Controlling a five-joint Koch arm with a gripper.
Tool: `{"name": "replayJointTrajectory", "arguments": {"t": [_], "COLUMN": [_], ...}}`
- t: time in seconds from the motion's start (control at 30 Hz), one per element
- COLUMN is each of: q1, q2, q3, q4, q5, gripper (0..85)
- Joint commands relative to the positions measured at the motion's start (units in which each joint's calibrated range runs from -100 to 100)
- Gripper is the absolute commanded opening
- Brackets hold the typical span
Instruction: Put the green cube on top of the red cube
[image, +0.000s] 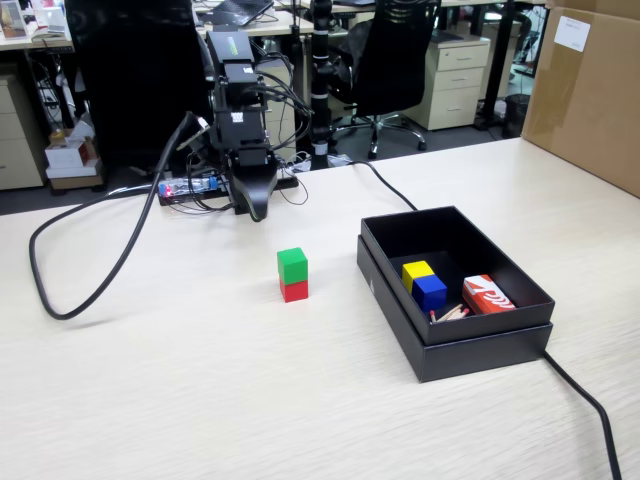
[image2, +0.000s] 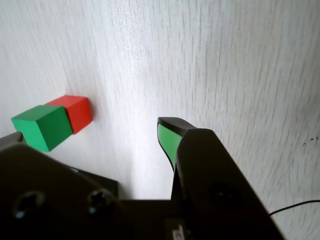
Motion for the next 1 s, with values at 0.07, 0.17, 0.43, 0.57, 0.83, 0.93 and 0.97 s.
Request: {"name": "replayJointTrajectory", "arguments": {"t": [0.07, 0.17, 0.43, 0.57, 0.83, 0.93, 0.97], "q1": [0.9, 1.4, 1.5, 1.5, 1.3, 1.1, 1.0], "q2": [-4.1, -4.7, -6.5, -7.3, -10.1, -11.9, -12.2], "q3": [-4.6, -9.9, -24.0, -28.5, -39.8, -40.6, -40.8], "q4": [8.5, 12.8, 23.0, 27.5, 38.8, 38.8, 38.8], "q5": [0.6, 0.7, 0.5, 0.4, -1.9, -2.0, -2.0], "gripper": [51.9, 51.9, 51.9, 51.7, 50.8, 50.5, 50.4]}}
